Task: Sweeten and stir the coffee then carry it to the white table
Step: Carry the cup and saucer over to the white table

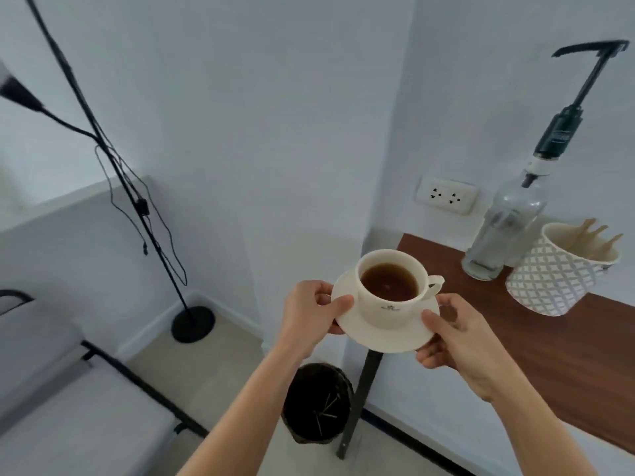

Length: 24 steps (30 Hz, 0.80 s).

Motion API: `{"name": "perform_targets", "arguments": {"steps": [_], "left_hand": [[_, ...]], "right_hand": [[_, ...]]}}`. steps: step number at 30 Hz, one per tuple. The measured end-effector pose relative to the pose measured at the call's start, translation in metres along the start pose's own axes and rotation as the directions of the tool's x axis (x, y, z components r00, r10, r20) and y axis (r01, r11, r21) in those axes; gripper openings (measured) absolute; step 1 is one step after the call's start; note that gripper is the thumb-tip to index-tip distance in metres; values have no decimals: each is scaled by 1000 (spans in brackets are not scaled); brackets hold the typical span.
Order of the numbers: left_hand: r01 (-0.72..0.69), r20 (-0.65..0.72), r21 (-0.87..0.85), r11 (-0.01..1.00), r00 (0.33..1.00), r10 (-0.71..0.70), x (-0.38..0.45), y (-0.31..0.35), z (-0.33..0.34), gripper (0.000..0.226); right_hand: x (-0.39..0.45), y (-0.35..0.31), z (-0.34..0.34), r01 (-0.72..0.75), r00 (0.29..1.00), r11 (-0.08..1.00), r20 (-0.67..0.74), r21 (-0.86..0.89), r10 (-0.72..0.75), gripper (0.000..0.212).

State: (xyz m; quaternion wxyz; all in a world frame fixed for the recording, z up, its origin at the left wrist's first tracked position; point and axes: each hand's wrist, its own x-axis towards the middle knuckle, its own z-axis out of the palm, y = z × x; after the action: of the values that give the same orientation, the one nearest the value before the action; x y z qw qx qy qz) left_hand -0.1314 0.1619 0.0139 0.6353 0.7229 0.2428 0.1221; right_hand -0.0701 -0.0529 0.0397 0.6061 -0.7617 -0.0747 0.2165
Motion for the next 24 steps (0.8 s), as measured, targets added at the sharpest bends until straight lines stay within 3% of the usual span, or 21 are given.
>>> {"name": "perform_targets", "arguments": {"steps": [6, 12, 18, 24], "left_hand": [[-30, -207, -47, 998, 978, 20, -76, -32, -119, 20], [-17, -428, -56, 998, 904, -8, -197, -72, -263, 17], [53, -674, -92, 994, 732, -101, -324, -113, -376, 18], [90, -839, -143, 986, 518, -169, -433, -158, -455, 27]], "right_hand": [[-46, -6, 109, 60, 982, 998, 179, -9, -57, 21], [-128, -2, 255, 110, 904, 993, 420, -38, -84, 19], [-204, 7, 392, 141, 756, 987, 652, -74, -59, 23], [-272, 18, 517, 219, 525, 968, 851, -122, -12, 19]]}}
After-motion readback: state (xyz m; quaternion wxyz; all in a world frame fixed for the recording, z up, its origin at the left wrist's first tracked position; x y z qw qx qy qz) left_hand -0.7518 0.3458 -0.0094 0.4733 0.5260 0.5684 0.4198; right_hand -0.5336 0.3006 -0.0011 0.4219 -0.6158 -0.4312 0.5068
